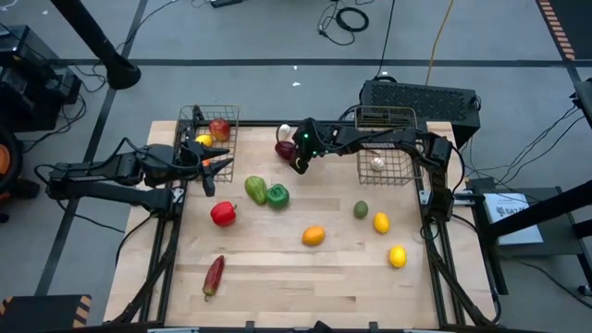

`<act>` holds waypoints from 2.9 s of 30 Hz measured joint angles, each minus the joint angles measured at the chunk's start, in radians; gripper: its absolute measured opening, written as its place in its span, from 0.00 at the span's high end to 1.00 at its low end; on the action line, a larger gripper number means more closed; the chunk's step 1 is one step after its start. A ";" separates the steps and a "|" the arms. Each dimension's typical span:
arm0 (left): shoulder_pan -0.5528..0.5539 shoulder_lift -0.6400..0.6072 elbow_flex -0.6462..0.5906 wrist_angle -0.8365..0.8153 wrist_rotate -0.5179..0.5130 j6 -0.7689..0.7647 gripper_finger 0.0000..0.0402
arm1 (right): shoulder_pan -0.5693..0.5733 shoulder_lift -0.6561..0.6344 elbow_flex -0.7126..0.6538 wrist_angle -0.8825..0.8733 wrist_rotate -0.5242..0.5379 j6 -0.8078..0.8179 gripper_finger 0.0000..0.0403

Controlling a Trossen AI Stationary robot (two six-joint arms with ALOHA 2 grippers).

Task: Sort produce into baskets
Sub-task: Put the red apple into the left wire basket

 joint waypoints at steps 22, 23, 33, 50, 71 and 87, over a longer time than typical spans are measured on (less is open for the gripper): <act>0.000 0.000 0.000 -0.019 -0.001 -0.003 0.67 | 0.013 0.064 0.000 0.011 0.024 0.006 0.73; 0.000 0.000 0.000 -0.019 -0.001 -0.003 0.67 | 0.012 0.070 0.000 0.020 0.023 0.004 0.73; 0.000 0.000 0.000 -0.019 -0.001 -0.001 0.67 | 0.007 0.070 0.000 0.023 0.020 0.002 0.73; 0.000 0.000 0.000 -0.019 -0.001 -0.001 0.67 | 0.005 0.070 0.000 0.065 0.020 0.034 0.80; 0.000 0.000 0.000 -0.020 -0.001 0.000 0.67 | 0.007 0.068 0.000 0.065 0.027 -0.022 1.00; 0.000 -0.028 0.001 -0.025 -0.070 0.045 0.67 | 0.089 -0.034 0.005 0.133 0.046 -0.028 1.00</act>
